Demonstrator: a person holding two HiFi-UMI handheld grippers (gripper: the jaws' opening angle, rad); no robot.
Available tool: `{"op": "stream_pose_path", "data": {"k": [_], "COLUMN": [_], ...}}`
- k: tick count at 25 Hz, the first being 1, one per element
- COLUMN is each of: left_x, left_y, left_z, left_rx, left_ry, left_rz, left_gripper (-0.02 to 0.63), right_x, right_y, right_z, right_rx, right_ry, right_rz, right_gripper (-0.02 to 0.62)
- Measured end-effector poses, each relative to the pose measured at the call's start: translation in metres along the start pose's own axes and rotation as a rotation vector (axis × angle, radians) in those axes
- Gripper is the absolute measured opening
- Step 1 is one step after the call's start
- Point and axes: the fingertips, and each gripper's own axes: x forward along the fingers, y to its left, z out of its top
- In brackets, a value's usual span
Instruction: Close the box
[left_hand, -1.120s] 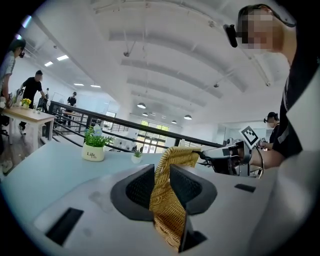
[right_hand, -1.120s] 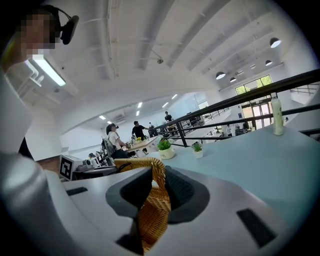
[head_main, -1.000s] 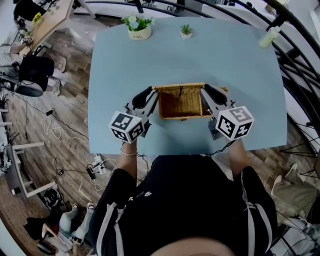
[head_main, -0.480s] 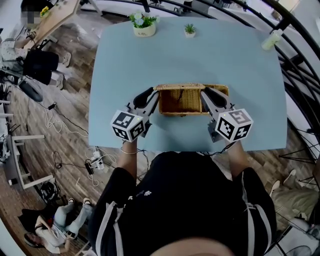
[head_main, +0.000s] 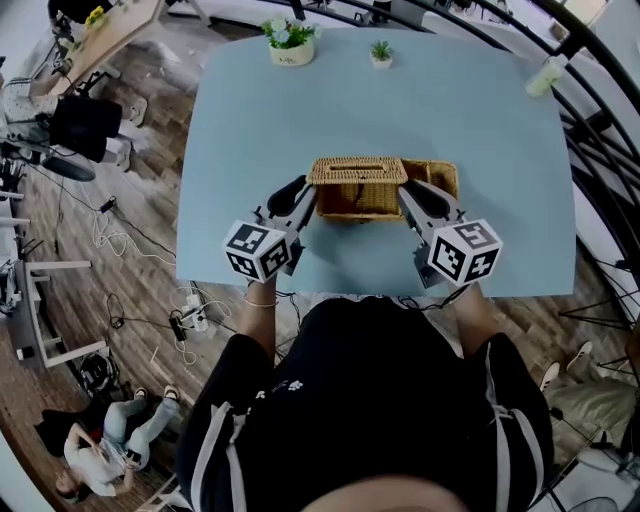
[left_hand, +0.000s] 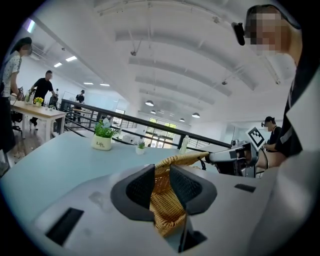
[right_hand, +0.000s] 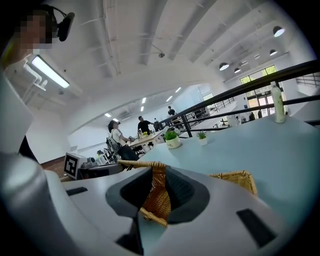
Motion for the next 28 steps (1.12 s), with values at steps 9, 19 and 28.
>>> {"op": "stream_pose_path", "data": {"k": [9, 19, 28], "left_x": [-0.005, -0.012, -0.015], "left_y": [-0.008, -0.008, -0.009], "left_z": [-0.017, -0.032, -0.046], "left_rx": [-0.036, -0.062, -0.084], "left_ry": [0.021, 0.039, 0.065], "left_rz": [0.015, 0.037, 0.051], "left_gripper": [0.084, 0.084, 0.084], "right_x": [-0.006, -0.007, -0.009], "right_y": [0.001, 0.002, -0.001], "right_z": [-0.016, -0.035, -0.047], "right_rx": [0.014, 0.04, 0.051], "right_ry": [0.023, 0.048, 0.073], "right_rz": [0.006, 0.012, 0.0], "right_gripper": [0.078, 0.078, 0.077]}}
